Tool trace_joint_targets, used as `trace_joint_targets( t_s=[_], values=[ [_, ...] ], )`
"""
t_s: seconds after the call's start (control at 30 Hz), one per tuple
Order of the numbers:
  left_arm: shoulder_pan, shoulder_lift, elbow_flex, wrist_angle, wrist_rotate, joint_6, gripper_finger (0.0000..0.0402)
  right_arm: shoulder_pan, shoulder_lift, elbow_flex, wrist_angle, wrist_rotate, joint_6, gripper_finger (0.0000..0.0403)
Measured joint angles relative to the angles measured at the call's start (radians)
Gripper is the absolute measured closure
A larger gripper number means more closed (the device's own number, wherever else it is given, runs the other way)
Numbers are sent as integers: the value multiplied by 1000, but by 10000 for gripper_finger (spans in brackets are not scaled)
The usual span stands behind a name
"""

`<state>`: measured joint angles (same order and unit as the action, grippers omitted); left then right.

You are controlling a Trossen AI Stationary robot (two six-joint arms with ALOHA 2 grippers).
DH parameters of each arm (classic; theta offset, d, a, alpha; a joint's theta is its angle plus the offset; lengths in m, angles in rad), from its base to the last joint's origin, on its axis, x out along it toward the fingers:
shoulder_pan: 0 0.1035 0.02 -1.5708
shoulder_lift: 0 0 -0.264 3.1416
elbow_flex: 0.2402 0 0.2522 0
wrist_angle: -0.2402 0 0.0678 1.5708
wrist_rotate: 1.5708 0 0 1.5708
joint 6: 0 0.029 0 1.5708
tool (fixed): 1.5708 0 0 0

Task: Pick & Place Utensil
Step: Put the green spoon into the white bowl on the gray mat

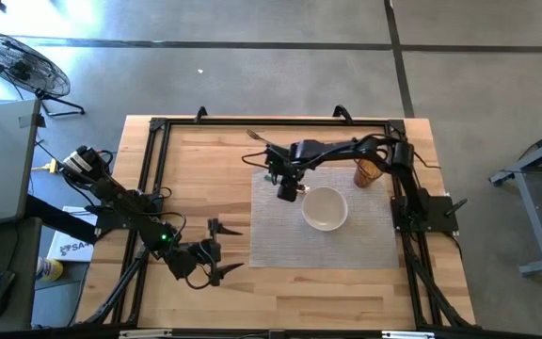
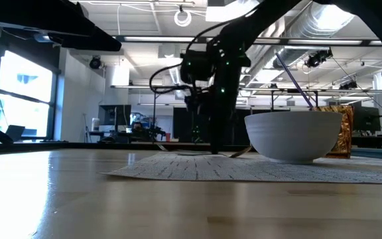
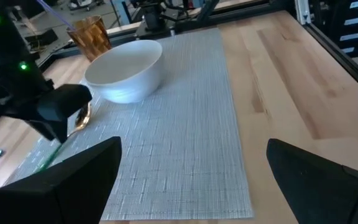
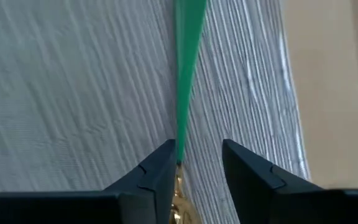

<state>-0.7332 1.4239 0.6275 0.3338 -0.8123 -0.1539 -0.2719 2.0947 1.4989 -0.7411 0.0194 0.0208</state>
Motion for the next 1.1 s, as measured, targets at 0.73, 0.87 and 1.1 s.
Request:
trace_joint_targets(
  t_s=[0.73,0.87,1.1],
  values=[
    [0,0,0,-1,18,0,5,-16,4,-9,-25,-56,16,370],
    [0,0,0,0,19,0,5,-16,4,-9,-28,-57,8,384],
    [0,0,0,0,28,-11,5,-15,4,-9,-52,-53,6,362]
  ],
)
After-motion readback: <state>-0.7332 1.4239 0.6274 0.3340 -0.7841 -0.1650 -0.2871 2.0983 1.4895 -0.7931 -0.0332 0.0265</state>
